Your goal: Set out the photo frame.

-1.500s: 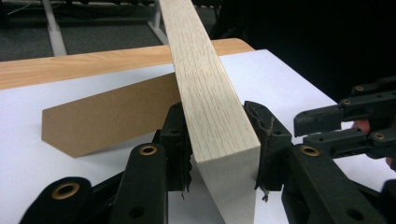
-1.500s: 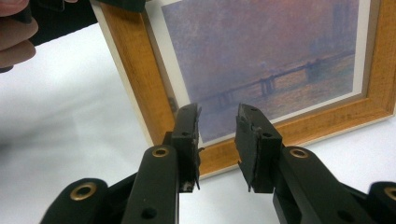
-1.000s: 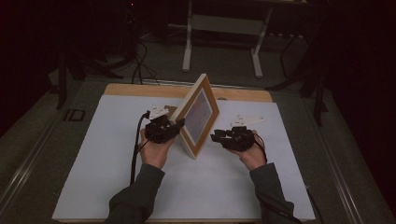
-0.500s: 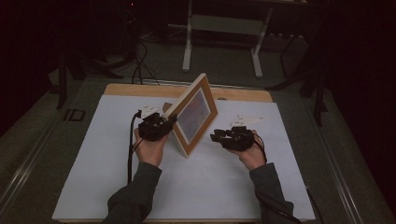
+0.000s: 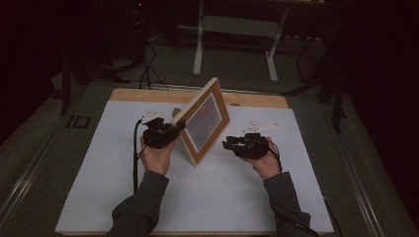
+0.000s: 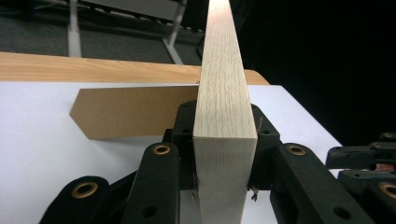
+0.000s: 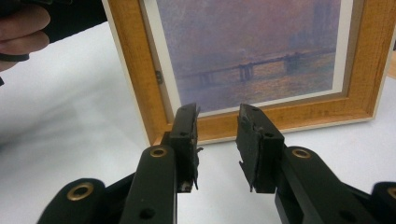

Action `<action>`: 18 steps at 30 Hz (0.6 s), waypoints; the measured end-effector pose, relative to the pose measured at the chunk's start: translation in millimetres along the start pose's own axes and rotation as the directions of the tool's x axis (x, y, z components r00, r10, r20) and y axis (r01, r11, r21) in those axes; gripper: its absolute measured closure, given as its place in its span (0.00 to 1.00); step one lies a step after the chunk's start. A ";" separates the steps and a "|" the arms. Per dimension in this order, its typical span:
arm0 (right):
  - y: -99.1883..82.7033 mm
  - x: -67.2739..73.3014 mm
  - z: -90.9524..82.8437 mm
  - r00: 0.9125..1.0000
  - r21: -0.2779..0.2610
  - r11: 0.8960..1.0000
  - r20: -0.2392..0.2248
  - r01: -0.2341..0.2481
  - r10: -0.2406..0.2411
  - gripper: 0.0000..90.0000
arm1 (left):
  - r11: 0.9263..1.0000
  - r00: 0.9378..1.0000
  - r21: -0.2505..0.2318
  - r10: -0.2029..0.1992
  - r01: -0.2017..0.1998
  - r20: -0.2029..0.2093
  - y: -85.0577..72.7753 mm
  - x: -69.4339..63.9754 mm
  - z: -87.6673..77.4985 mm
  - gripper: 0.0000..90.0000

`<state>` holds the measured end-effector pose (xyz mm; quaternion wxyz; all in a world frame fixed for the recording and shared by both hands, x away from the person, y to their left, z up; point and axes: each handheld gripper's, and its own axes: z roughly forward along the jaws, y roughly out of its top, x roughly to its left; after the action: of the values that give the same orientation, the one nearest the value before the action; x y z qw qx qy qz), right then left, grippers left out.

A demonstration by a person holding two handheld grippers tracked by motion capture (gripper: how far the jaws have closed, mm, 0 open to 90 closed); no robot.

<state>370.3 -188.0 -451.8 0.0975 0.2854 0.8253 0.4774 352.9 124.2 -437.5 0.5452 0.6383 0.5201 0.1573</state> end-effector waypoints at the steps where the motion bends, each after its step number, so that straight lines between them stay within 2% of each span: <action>1: -0.1 0.0 0.0 1.000 0.001 1.000 0.000 -0.002 0.002 0.76 | 1.000 1.000 0.000 -0.006 0.006 0.007 0.1 0.7 0.1 0.79; 9: 0.2 -0.3 -0.3 1.000 0.002 1.000 0.001 0.000 0.000 0.75 | 0.999 0.998 0.013 -0.033 0.032 0.051 1.4 5.6 0.0 0.80; 18: 2.0 -0.8 -0.8 1.000 -0.004 1.000 0.004 0.002 -0.002 0.75 | 0.999 0.996 0.023 -0.030 0.028 0.079 2.5 9.3 -0.2 0.80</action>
<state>371.3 -188.3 -449.8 0.1000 0.2855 0.8244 0.4784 357.8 132.4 -438.7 0.5606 0.6425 0.5090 0.1179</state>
